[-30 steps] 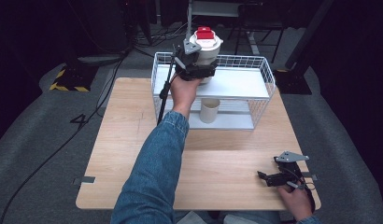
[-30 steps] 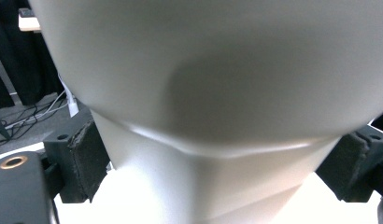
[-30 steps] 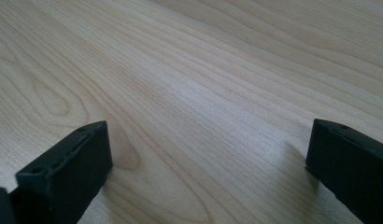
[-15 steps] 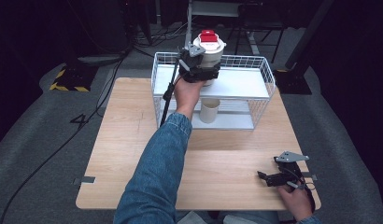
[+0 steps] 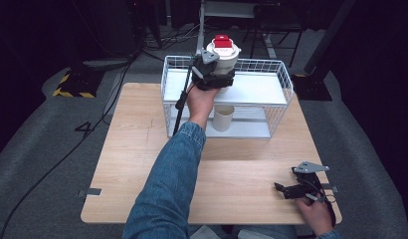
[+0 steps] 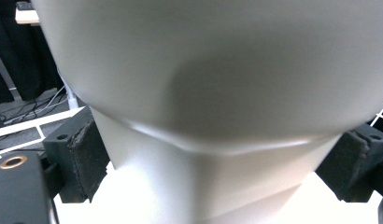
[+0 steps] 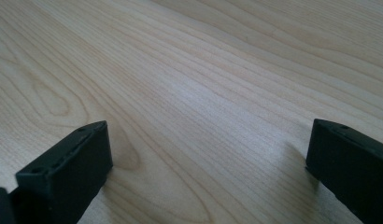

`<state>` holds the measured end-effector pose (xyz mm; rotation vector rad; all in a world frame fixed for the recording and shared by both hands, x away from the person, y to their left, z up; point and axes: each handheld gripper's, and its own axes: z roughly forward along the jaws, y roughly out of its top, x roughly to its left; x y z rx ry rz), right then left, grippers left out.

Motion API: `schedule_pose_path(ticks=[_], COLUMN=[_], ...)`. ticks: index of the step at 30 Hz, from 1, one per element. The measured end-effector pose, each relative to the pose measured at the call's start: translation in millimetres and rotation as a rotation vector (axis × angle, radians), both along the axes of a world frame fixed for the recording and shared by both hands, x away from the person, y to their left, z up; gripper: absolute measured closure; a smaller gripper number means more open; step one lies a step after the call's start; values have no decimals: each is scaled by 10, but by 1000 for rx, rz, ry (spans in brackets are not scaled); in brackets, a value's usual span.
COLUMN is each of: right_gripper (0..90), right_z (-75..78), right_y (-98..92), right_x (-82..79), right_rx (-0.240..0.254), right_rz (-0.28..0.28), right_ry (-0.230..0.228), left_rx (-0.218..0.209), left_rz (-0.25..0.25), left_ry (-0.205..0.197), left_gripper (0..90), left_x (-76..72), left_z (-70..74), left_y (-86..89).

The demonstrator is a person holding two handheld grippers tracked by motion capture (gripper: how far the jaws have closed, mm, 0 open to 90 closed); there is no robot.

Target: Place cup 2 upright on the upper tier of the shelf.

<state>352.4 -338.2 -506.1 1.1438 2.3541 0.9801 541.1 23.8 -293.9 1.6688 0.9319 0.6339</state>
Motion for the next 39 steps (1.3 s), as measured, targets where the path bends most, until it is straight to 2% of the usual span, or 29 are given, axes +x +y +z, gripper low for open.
schedule_pose_path(ticks=[2,8,18,25,30,32,35,39], right_gripper=[4,4,4,4,4,4,4,4], right_z=[0,0,0,0,0,0,0,0], right_y=[0,0,0,0,1,1,1,-1], right_x=[0,0,0,0,-1,-1,-1,0], right_rx=[0,0,0,0,1,1,1,-1], right_rz=[0,0,0,0,-1,0,-1,1], right_ry=[0,0,0,0,2,1,1,1], left_rx=[12,8,-19,-12,-14,-3,10,5], left_rz=[4,3,-9,-11,-42,-55,-64,-62], left_ry=[-4,-2,3,2,9,14,1,-13], left_gripper=[106,106,93,9,0,0,0,0], left_x=[-6,0,17,-4,-54,-83,-145,-248], left_z=[0,-4,-7,17,51,63,93,141], left_y=[-18,-14,1,29,80,103,147,232])
